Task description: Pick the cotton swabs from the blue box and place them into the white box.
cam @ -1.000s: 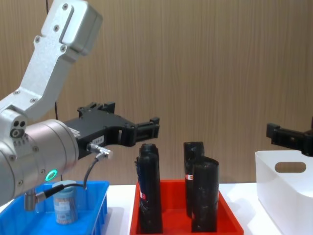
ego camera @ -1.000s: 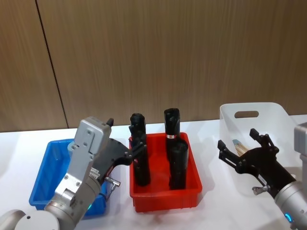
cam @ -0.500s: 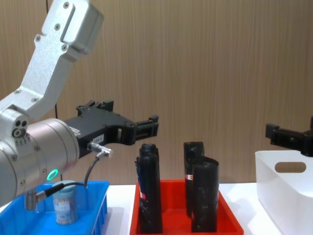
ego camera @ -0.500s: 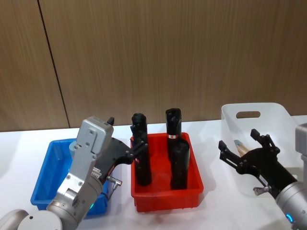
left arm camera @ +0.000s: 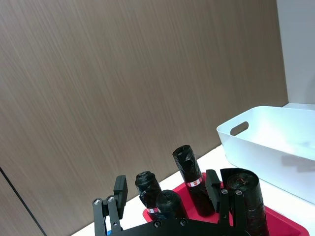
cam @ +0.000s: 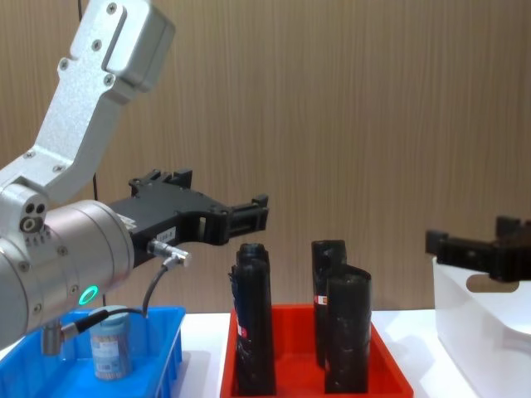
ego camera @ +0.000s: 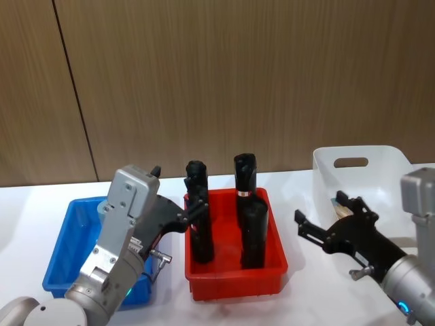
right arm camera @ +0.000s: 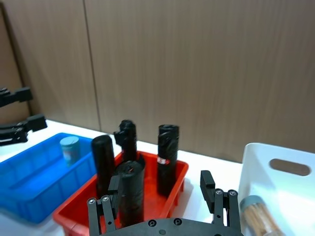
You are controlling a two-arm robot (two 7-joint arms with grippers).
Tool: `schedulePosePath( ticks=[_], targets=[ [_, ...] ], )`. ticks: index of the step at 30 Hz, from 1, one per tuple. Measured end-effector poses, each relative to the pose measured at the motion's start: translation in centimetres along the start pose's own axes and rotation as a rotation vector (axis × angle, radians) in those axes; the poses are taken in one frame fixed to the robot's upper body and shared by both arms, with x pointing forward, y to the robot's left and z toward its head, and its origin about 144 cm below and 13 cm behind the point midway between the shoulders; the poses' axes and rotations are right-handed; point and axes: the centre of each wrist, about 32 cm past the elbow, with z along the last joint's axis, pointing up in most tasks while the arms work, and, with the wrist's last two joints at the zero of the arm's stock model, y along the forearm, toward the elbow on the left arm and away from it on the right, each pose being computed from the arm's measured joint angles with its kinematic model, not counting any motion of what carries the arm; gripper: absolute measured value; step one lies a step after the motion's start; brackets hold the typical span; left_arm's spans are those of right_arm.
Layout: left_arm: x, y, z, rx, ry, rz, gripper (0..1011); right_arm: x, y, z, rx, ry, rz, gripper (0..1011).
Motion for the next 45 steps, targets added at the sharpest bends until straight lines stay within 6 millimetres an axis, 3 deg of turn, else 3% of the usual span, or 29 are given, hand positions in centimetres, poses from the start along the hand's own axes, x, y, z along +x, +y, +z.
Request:
schedulePosePath(
  ticks=[19,45],
  targets=[
    [0.0,0.0,0.0,0.001,0.000,0.000,1004,1.8,3.9,-0.7,-0.134,0.027,0.162,1001],
    [0.0,0.0,0.0,0.001,0.000,0.000,1004,2.4,10.4,-2.4,-0.232,0.013,0.226,1001]
  ],
)
